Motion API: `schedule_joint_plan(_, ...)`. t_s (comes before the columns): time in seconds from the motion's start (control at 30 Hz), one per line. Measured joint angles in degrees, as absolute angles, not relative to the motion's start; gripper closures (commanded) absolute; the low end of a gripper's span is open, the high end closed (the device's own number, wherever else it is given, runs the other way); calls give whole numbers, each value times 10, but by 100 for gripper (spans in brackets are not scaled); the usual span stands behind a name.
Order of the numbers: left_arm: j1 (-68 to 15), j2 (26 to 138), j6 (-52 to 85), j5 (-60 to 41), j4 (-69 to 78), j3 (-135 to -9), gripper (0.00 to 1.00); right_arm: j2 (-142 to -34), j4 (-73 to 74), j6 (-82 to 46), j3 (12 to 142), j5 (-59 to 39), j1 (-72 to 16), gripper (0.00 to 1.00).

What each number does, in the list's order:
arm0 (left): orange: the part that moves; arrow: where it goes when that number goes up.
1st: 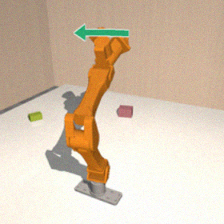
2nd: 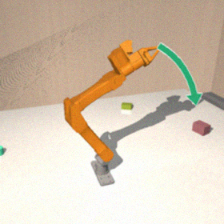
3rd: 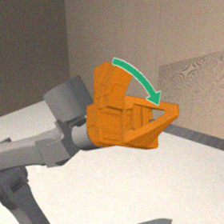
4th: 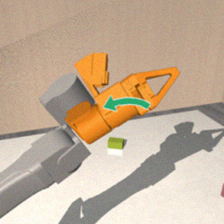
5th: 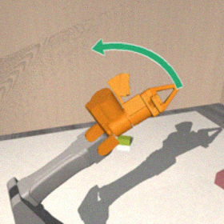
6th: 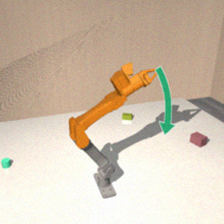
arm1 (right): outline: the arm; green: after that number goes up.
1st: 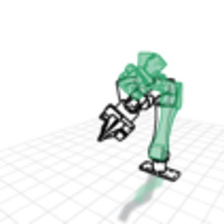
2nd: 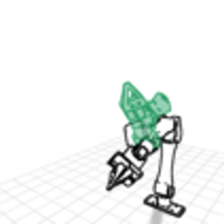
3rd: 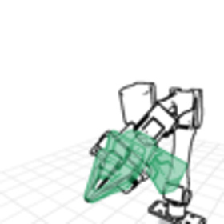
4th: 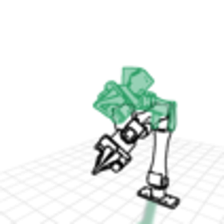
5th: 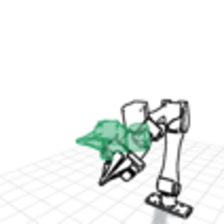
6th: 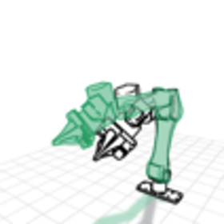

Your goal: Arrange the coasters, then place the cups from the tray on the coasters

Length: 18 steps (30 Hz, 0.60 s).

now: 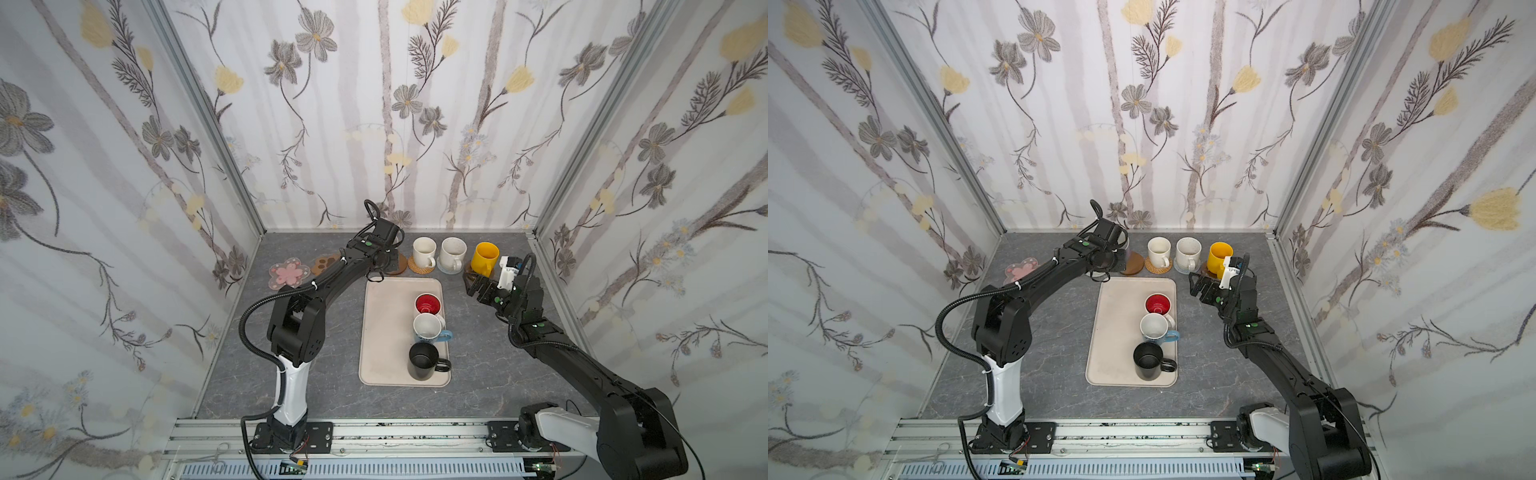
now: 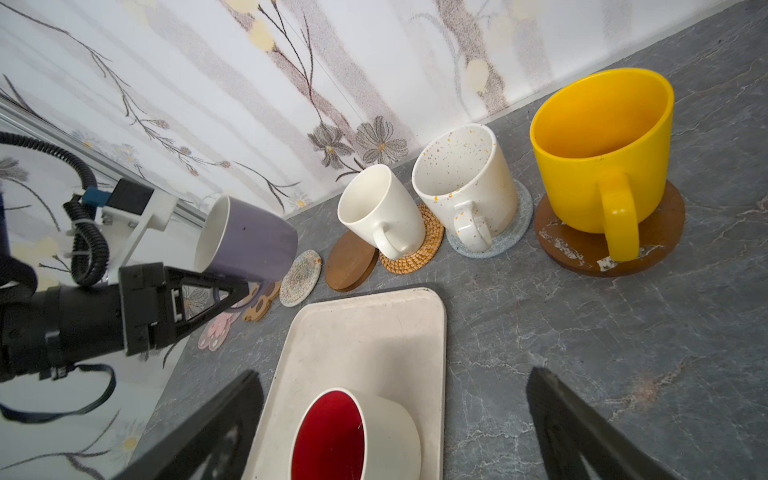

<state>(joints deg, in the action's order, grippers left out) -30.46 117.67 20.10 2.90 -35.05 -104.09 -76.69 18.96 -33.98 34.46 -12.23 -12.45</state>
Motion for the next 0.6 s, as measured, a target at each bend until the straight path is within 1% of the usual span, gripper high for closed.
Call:
schedule_joint_plan(0.3,-280,1308,190,11,-371,-1208,100,-768,186,-329,350,-114,-142,0)
schedule_joint_plan(0.4,-279,1328,190,-1,-380,-1233,100,-771,186,-325,353,-106,-145,0)
schedule_joint_plan(0.6,-276,1347,200,-19,-385,-1240,100,-785,184,-325,359,-101,-150,0)
